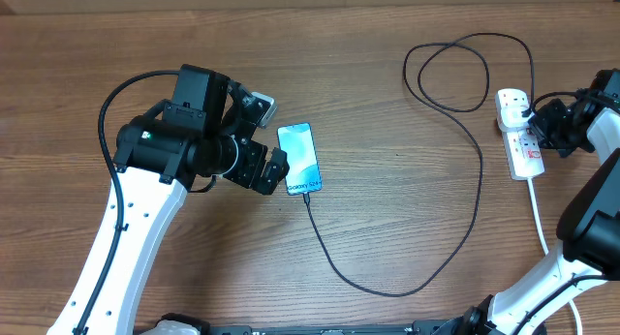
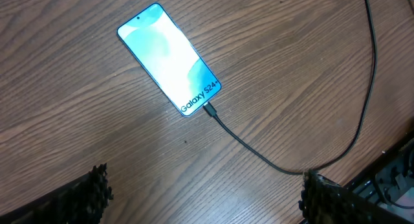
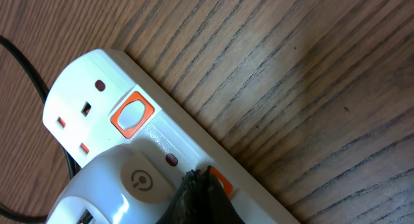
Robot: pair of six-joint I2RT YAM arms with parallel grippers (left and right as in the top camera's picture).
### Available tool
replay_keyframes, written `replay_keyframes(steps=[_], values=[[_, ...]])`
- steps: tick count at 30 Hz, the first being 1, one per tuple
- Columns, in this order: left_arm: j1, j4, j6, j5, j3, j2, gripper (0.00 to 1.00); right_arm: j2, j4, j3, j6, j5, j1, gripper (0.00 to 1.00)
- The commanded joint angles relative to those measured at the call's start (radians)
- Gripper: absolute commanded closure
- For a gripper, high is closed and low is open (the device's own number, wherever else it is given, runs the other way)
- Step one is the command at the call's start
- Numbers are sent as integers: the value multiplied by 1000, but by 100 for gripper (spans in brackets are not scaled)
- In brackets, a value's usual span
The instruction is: Plug charger to phone and switch on socket
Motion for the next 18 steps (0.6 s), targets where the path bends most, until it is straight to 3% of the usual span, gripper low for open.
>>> replay_keyframes(steps=[1,18], values=[[-7,4,0,14,2,-1,1,22,-56,-25,2,-124,87,96],[-7,4,0,15,2,-1,0,22,-111,-25,-13,-124,134,96]])
